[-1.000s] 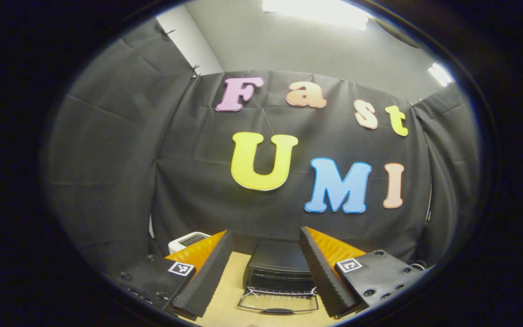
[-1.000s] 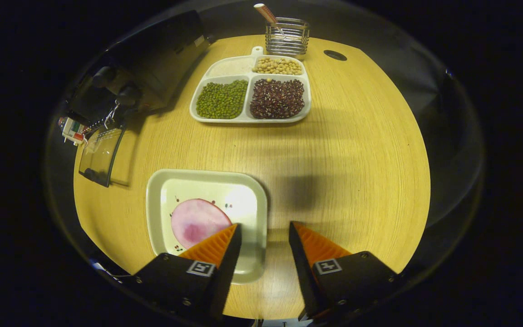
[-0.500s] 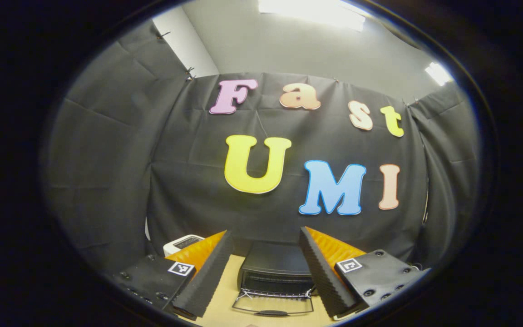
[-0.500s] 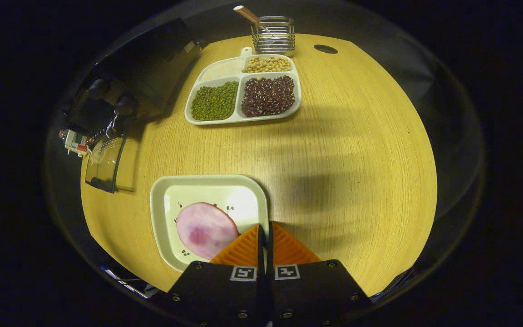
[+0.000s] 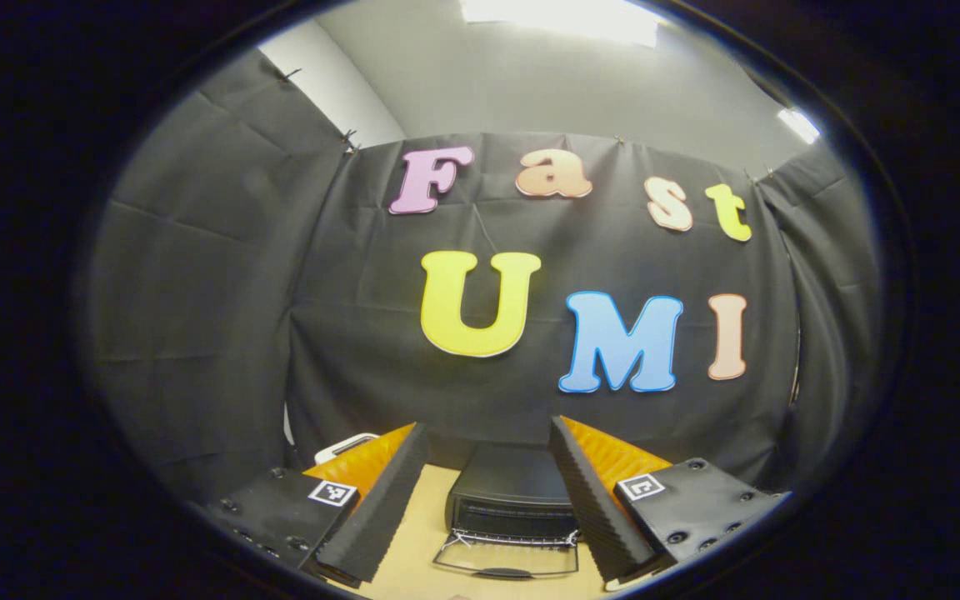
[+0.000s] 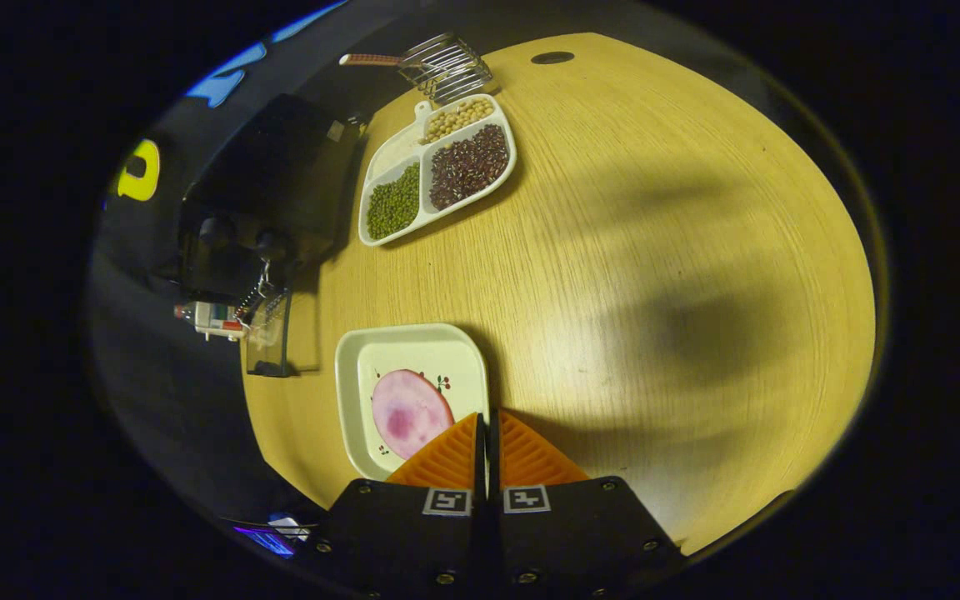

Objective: Open the electric oven with the left hand, put the food in, and close the electric oven.

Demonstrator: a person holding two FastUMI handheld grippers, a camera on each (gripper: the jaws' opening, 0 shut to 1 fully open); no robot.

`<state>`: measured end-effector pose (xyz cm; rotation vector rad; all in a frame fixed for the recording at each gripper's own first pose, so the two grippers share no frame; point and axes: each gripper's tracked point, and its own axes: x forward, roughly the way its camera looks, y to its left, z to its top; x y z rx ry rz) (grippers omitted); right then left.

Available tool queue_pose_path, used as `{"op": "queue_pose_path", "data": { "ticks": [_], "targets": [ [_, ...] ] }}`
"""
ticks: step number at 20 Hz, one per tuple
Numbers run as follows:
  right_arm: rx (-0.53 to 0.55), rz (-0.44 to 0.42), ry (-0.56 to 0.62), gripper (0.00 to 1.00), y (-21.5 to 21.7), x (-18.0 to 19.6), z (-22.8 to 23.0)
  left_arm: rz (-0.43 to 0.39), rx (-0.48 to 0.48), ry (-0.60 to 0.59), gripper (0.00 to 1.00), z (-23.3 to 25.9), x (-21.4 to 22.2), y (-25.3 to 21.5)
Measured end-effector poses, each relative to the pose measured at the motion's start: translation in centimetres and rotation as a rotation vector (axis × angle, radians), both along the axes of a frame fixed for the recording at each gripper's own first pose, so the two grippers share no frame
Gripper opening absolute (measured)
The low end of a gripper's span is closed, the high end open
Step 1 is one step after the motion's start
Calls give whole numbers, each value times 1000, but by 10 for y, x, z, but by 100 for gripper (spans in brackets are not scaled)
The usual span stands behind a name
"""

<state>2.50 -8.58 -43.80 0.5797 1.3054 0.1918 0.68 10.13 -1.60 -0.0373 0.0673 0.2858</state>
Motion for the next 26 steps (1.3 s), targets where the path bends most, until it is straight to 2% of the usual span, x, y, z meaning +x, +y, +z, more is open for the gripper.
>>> {"op": "queue_pose_path", "data": {
  "ticks": [4, 8, 11, 17, 18, 19, 20, 22, 23, 26],
  "targets": [
    [149, -68, -6, 0, 3, -6, 2, 10, -2, 7, 100, -1, 2, -9],
    [280, -148, -37, 0, 17, -9, 10, -45, -30, 8, 100, -4, 17, -12],
    [328, -193, -77, 0, 31, -12, 22, -88, -44, -4, 100, -1, 28, -5],
    [358, -270, -140, 0, 64, -21, 51, -141, -65, 2, 100, -10, 39, 15],
    [354, -279, -151, 0, 72, -23, 56, -152, -61, 7, 92, -14, 40, 17],
    [346, -289, -164, 0, 80, -23, 62, -161, -56, 13, 92, -16, 41, 19],
    [340, -302, -180, 0, 88, -22, 69, -171, -48, 18, 98, -19, 42, 21],
    [333, -337, -206, 0, 105, -21, 82, -199, -41, 25, 92, -25, 45, 22],
    [327, -355, -222, 0, 113, -18, 88, -218, -36, 27, 100, -26, 46, 21],
    [296, -403, -249, 0, 138, -15, 96, -260, 29, 28, 100, -28, 48, 25]
  ]
}}
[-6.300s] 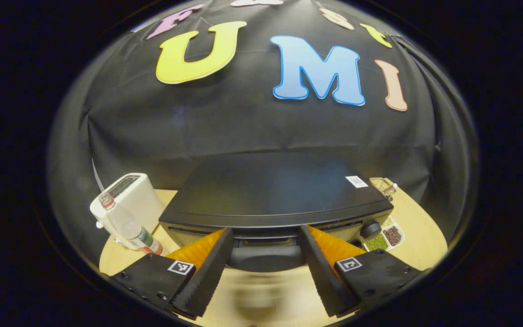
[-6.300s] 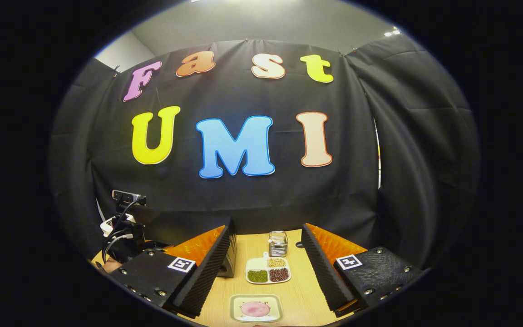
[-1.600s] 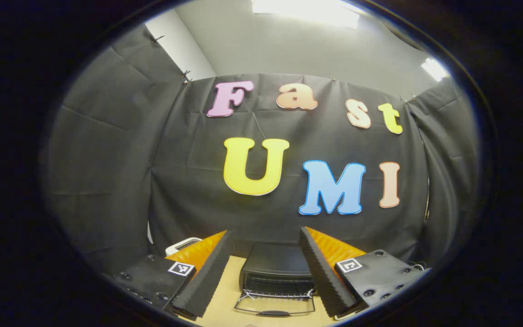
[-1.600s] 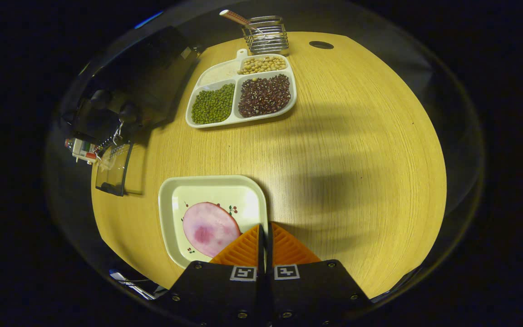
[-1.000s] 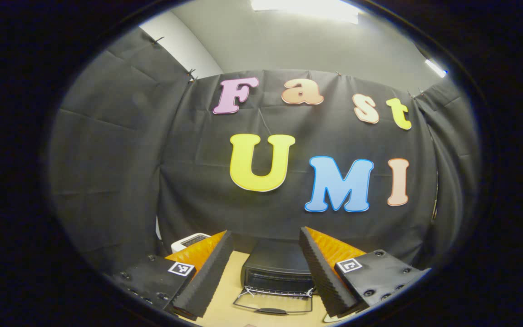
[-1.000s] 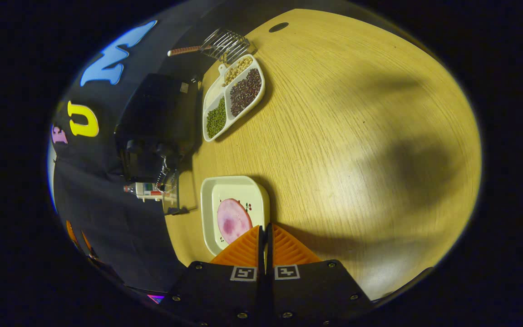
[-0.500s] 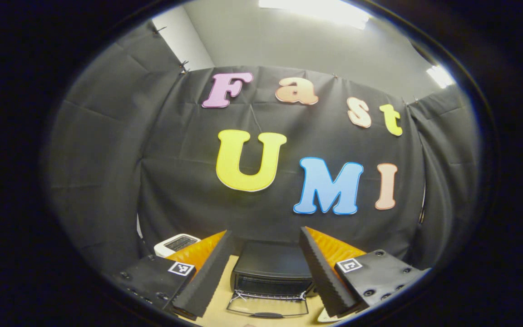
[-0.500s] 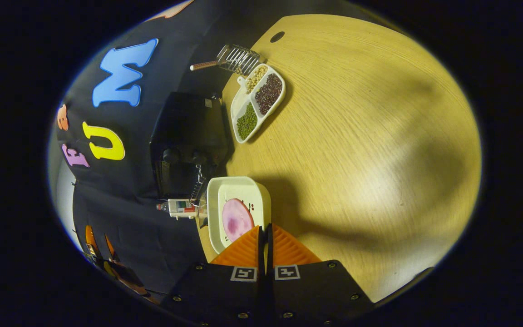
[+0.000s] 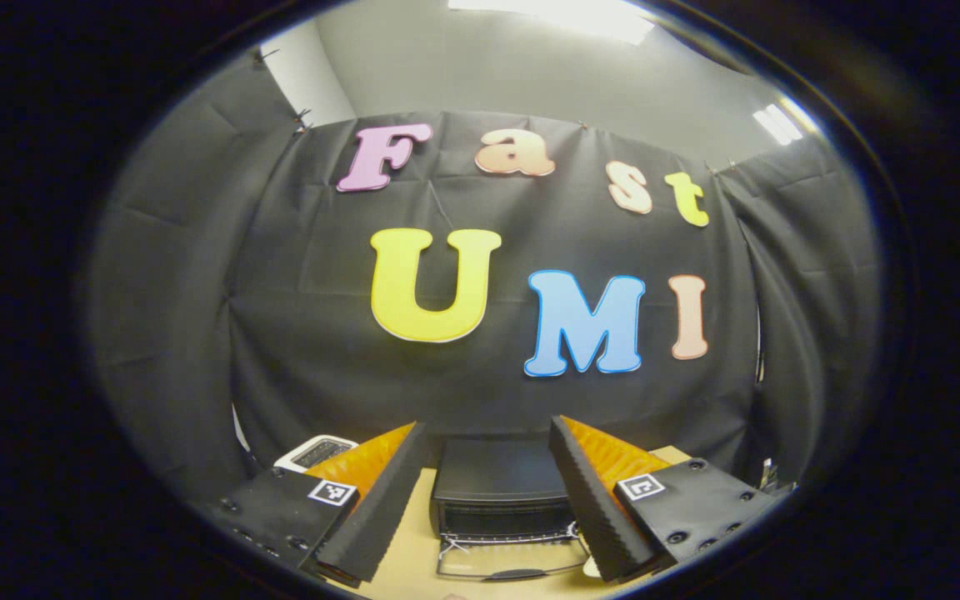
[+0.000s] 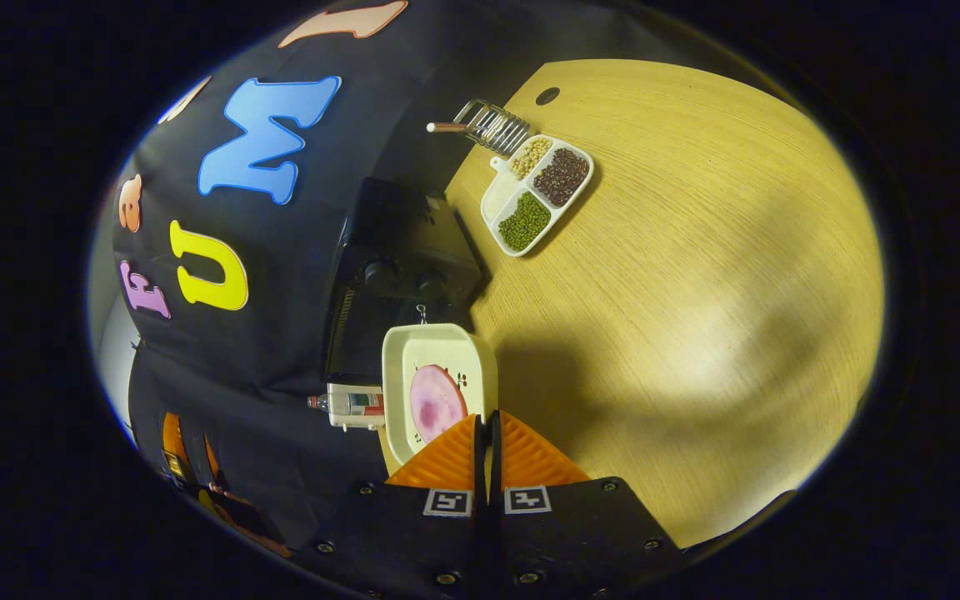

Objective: Open the electric oven with the left hand, put the food in, and close the electric oven.

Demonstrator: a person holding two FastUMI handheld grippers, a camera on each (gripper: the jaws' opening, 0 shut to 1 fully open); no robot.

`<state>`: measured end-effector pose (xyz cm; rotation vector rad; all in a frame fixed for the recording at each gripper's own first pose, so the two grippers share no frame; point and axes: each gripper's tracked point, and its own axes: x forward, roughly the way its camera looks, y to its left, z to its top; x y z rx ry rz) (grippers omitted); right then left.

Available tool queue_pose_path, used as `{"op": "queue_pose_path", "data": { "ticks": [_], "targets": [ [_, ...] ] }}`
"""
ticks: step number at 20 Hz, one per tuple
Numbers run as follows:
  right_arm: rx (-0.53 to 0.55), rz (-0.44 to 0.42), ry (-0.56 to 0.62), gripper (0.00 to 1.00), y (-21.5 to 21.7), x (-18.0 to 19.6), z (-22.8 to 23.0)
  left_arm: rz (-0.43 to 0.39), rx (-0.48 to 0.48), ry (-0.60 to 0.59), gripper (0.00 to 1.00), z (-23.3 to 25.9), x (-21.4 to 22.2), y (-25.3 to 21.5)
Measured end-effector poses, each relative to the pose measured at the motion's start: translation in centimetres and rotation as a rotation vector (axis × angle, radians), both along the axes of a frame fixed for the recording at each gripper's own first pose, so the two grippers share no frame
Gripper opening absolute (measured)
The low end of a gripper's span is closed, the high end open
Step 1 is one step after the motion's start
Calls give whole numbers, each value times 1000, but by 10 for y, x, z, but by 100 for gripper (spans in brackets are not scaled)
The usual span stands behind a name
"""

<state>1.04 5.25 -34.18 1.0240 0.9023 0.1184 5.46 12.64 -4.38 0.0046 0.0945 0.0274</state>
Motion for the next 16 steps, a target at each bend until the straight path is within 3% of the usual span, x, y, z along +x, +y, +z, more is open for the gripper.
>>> {"op": "queue_pose_path", "data": {
  "ticks": [7, 15, 16],
  "targets": [
    [50, -148, 8, 0, 57, 21, 12, -42, -3, -24, 100, 7, -7, 23],
    [66, -281, 59, 0, 107, 66, 5, -12, -35, -3, 100, -2, -14, 74],
    [61, -297, 74, 0, 111, 71, 0, -9, -34, 1, 92, -5, -16, 80]
  ]
}}
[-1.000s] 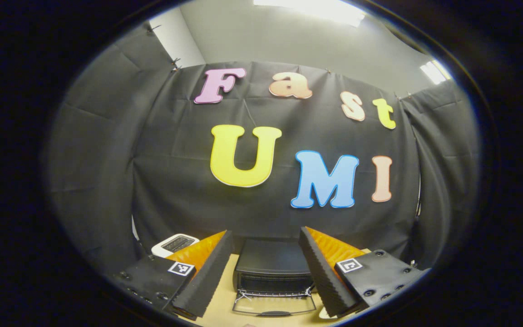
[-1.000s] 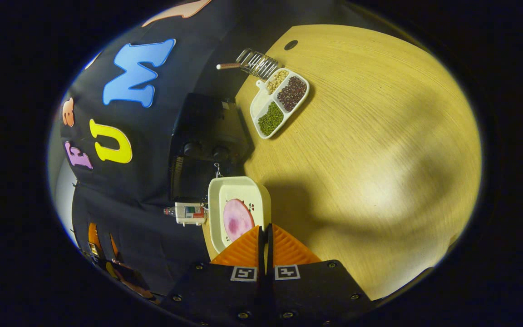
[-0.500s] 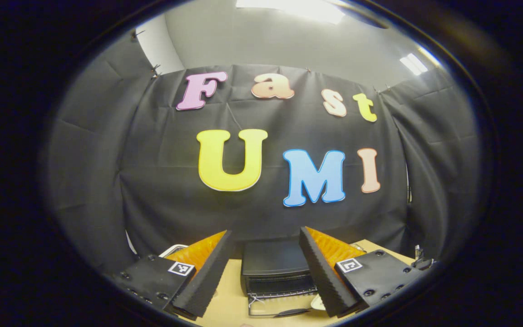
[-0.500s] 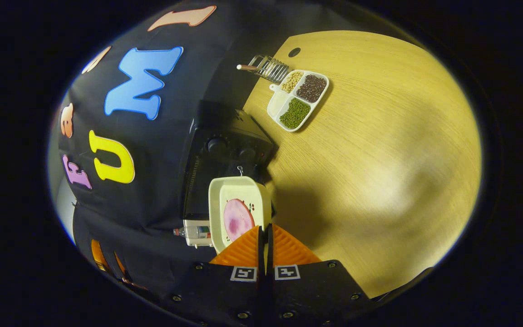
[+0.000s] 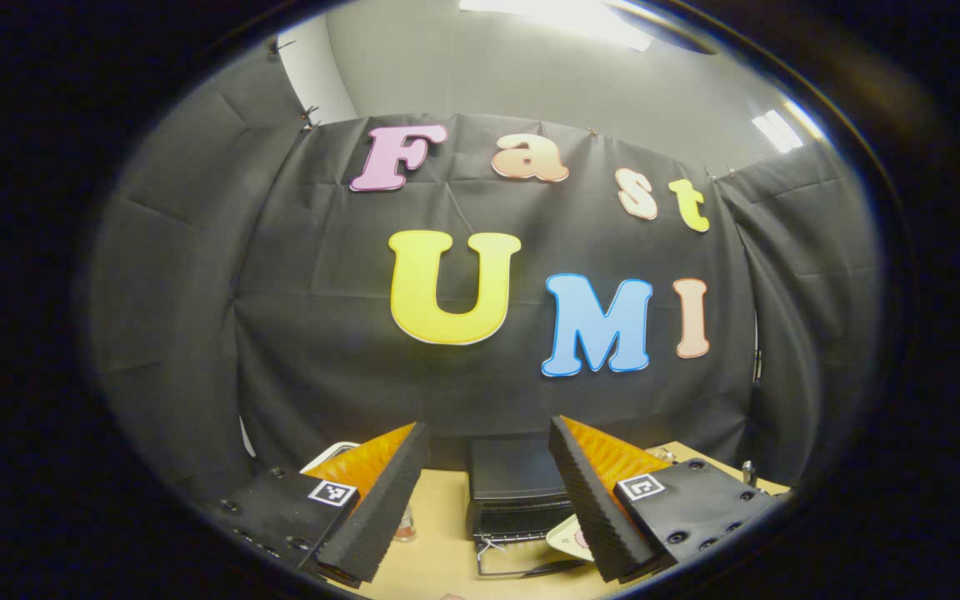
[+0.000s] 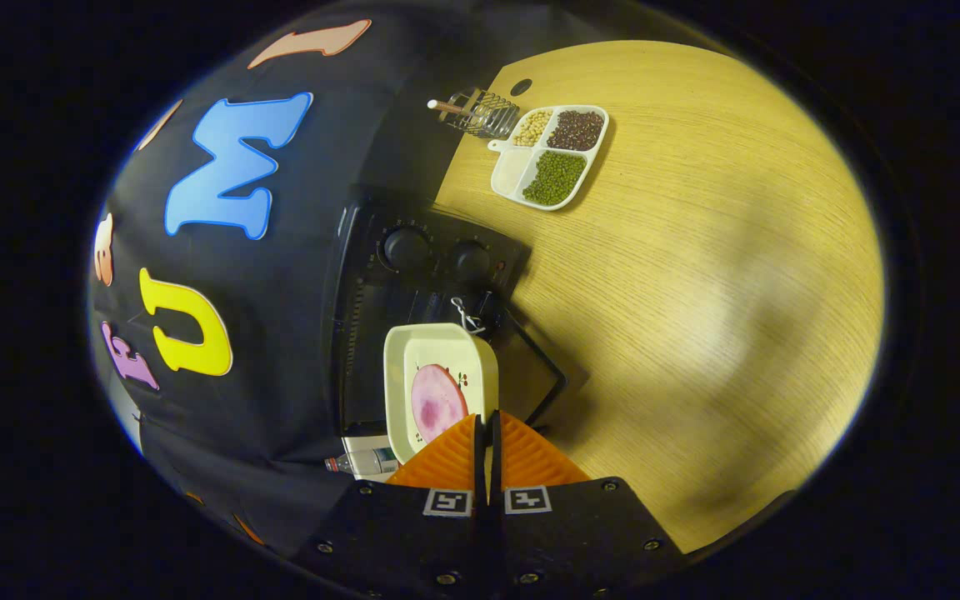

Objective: Open the electric oven with the left hand, put the food in, and close the electric oven.

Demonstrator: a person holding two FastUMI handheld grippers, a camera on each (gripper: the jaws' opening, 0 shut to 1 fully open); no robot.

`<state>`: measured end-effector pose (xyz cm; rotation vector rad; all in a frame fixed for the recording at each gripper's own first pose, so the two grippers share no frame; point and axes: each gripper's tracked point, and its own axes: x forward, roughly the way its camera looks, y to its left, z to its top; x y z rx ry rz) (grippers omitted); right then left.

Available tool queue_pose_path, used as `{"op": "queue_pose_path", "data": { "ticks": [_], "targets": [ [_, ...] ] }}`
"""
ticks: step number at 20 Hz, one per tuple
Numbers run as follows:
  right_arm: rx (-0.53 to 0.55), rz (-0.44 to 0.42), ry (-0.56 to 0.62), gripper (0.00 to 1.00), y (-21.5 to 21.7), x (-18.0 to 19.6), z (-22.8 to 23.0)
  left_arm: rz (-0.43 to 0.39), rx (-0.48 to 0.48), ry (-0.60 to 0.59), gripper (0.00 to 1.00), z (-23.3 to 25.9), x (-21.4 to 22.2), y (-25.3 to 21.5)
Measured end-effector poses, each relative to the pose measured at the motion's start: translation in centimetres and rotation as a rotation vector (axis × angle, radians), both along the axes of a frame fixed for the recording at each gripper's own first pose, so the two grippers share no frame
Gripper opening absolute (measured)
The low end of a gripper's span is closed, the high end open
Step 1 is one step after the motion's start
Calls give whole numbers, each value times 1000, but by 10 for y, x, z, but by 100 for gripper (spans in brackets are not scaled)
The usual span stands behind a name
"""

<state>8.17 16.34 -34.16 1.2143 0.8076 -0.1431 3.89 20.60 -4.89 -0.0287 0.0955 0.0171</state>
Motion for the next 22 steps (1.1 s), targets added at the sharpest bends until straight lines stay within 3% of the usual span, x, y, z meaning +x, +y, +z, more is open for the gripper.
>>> {"op": "queue_pose_path", "data": {
  "ticks": [4, 6, 8, 22],
  "targets": [
    [6, -67, 34, 0, 14, 21, -9, 11, -1, 22, 100, -14, -1, 23],
    [6, -103, 40, 0, 19, 36, -12, 28, 5, 44, 94, -23, -3, 37],
    [12, -146, 44, 0, 26, 53, -13, 40, 8, 59, 98, -30, -4, 49],
    [45, -393, 20, 1, 66, 142, -28, 143, -70, 108, 99, -46, -17, 117]
  ]
}}
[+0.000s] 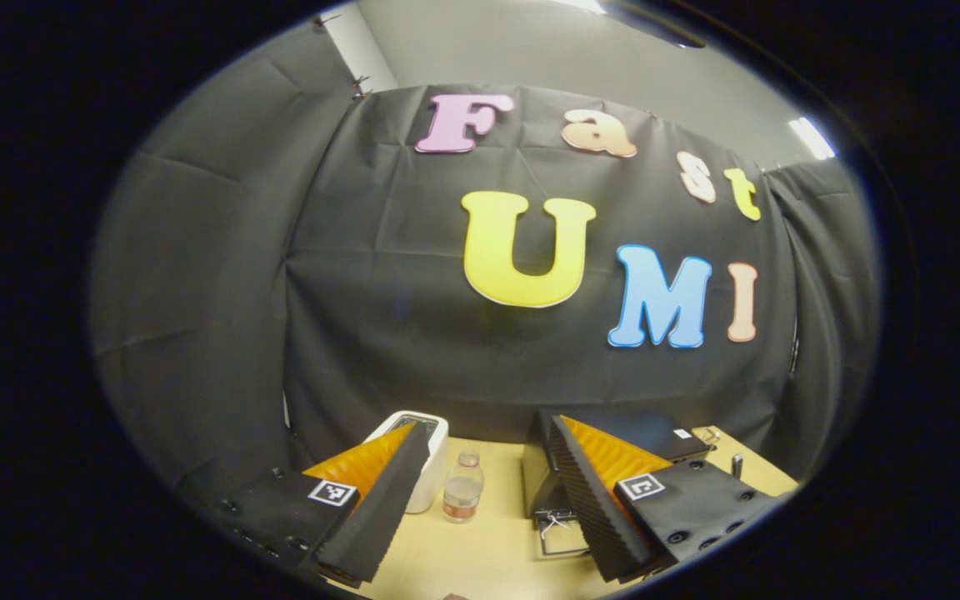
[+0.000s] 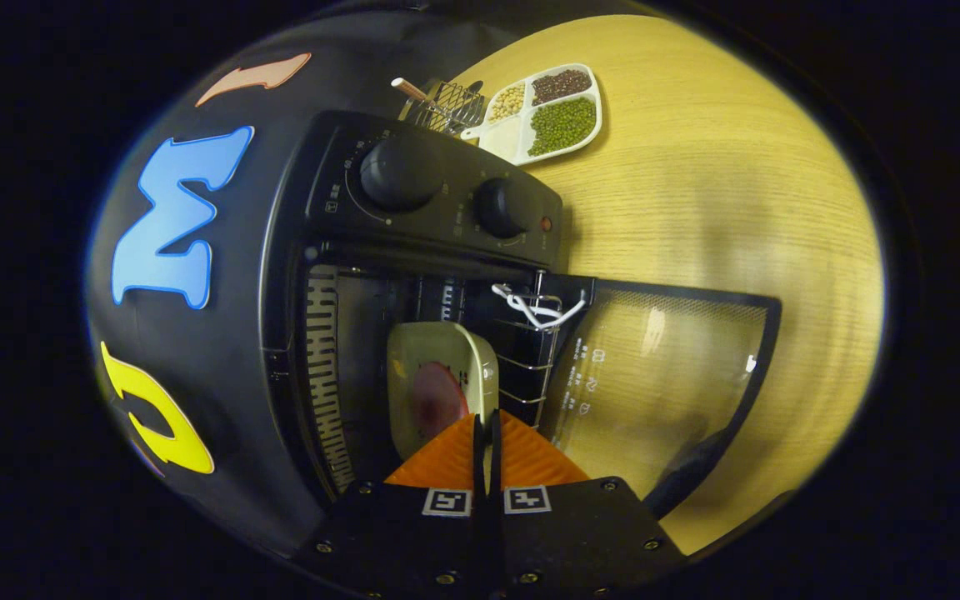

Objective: Open the electric oven with the left hand, put the food in, and close the electric oven.

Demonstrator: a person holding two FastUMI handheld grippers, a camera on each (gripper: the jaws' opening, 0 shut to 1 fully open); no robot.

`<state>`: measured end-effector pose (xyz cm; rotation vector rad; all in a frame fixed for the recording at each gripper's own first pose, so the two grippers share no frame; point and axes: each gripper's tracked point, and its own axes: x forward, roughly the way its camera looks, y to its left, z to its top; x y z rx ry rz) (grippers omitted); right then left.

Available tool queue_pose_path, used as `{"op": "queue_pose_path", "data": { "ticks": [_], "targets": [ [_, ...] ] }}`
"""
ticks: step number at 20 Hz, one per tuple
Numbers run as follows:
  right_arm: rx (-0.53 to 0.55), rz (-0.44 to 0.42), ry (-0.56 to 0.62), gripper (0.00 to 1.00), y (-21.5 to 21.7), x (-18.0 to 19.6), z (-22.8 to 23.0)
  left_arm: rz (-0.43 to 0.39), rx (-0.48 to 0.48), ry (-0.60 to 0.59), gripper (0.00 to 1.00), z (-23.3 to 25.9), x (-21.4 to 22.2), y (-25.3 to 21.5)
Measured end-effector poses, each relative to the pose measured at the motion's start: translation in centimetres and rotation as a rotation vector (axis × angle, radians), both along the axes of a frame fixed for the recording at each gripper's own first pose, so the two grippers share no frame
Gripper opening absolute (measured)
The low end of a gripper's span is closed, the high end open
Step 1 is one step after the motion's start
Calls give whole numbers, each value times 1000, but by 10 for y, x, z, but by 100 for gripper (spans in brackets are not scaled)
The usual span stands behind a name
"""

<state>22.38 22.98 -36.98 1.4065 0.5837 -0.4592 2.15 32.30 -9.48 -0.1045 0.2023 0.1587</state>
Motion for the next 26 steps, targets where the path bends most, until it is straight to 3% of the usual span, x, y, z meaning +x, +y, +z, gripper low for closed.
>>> {"op": "queue_pose_path", "data": {
  "ticks": [6, 13, 15, 17, 19, 20, 26],
  "targets": [
    [15, -39, -64, 0, 6, 32, -1, 65, -23, 9, 100, -2, -10, 20],
    [74, -41, -99, 4, 12, 36, 5, 51, 6, 5, 100, 2, -10, 2],
    [46, 7, -104, 6, 12, 26, 14, 36, 1, 3, 98, 3, -9, -12],
    [26, 88, -126, 15, 19, 20, 26, 12, 2, -3, 98, 6, -4, -28],
    [-29, 168, -121, 30, 17, 7, 33, -11, 2, -8, 98, 9, 5, -47],
    [-59, 207, -111, 47, 15, -1, 37, -22, 0, -11, 98, 8, 7, -58],
    [-247, 397, -146, 48, -15, -50, 74, -88, 8, -29, 100, 11, 16, -119]
  ]
}}
